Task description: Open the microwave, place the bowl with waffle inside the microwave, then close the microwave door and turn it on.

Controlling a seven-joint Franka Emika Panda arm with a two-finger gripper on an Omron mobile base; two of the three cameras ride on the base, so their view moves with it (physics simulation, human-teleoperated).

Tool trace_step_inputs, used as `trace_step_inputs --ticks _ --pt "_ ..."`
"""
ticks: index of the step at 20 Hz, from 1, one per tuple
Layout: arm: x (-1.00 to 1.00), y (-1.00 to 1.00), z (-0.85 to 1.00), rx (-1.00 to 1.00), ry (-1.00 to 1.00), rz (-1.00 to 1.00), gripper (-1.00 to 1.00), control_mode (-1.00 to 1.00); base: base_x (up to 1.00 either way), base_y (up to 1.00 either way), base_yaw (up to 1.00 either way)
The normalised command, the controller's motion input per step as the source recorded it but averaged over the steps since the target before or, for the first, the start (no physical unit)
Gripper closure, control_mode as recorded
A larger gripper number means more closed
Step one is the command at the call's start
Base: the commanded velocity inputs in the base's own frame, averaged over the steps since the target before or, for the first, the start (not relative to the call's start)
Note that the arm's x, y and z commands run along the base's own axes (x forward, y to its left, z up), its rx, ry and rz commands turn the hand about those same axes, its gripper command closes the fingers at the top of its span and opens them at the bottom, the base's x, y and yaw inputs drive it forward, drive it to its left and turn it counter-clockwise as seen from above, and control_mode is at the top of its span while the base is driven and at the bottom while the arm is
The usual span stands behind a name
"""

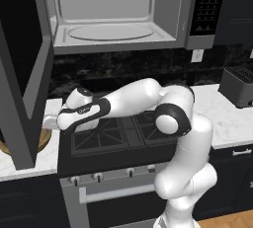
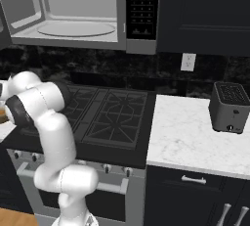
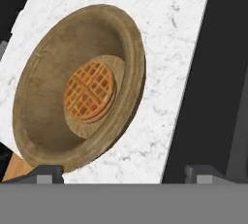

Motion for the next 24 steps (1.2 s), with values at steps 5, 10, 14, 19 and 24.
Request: trace_step_inputs --ticks 5,10,14,19,24 --pt "0.2 0.2 -0.18 -0.03 0.06 -0.05 -1.0 -1.0 0.0 0.0 0.0" --pt "0.17 0.23 -0.06 -0.04 0.11 -0.12 -1.0 -1.0 0.0 0.0 0.0" --pt "0.18 0.28 -0.01 -0.03 0.1 -0.13 -1.0 -1.0 0.0 0.0 0.0" --pt "0.21 0.1 -0.16 -0.02 0.07 -0.12 -1.0 -1.0 0.0 0.0 0.0" --pt "0.13 0.07 -0.39 -0.06 0.06 -0.11 -1.0 -1.0 0.0 0.0 0.0"
